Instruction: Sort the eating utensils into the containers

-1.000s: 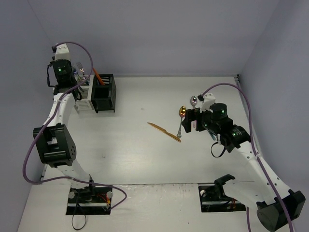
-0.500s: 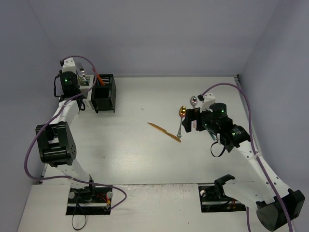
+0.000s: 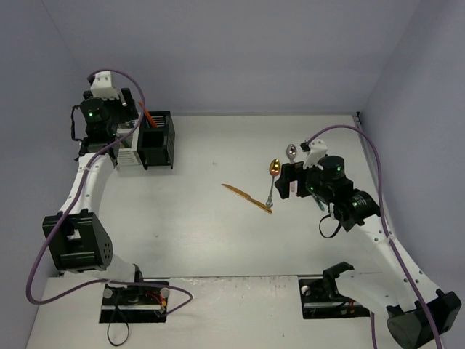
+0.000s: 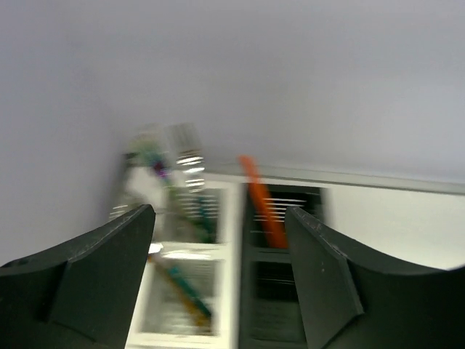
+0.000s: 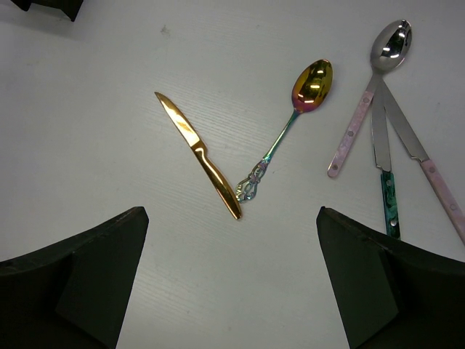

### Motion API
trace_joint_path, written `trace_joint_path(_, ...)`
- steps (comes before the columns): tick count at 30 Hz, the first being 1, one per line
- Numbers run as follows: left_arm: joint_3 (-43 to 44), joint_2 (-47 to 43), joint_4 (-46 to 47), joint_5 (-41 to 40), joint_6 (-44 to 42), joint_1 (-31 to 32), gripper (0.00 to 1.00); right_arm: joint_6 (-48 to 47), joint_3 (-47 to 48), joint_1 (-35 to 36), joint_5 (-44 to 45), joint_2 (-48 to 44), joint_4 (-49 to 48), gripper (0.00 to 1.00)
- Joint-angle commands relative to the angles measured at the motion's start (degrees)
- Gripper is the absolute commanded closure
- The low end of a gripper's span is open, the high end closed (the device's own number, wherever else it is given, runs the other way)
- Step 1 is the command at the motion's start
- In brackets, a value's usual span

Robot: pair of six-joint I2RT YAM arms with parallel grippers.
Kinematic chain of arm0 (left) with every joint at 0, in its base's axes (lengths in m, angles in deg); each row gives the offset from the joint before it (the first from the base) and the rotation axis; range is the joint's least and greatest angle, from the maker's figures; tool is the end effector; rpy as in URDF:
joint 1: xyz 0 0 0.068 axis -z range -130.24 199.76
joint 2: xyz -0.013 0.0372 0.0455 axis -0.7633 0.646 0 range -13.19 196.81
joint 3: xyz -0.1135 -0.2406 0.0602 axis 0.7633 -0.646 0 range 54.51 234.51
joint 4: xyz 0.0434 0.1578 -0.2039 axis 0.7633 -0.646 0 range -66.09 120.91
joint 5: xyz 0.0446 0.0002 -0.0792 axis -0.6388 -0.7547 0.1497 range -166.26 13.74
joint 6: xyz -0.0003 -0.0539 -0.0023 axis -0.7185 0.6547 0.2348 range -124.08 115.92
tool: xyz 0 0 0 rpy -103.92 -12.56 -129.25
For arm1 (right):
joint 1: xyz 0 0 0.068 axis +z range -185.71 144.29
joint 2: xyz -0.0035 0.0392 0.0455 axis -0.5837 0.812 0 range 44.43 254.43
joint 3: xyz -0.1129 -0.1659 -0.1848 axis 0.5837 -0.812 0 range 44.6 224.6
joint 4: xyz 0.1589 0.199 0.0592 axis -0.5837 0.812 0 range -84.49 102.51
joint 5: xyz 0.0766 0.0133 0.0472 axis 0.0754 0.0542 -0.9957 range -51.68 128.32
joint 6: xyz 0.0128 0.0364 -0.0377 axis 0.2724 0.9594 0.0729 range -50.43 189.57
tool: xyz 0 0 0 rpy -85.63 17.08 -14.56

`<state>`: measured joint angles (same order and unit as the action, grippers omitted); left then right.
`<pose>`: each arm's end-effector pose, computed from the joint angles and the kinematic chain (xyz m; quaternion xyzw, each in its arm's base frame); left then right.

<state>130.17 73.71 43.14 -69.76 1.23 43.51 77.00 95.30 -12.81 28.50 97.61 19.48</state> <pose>0.3653 0.0360 0.3900 -0.0301 0.7003 -0.0338 0.7124 0.1947 0.0888 0.3432 -0.1581 0.7839 0.2223 0.5577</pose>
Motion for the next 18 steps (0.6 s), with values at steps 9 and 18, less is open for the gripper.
trace_joint_path(9,7.4,8.5,-9.4,21.7,9.1,23.8,0.29,3.3,-1.1,-1.0,4.2,0.6,-3.1,0.00)
trace_joint_path(18,7.9,13.2,-9.5,20.6,12.5,28.8,0.29,13.3,0.2,-1.3,10.0,13.3,-3.2,0.22)
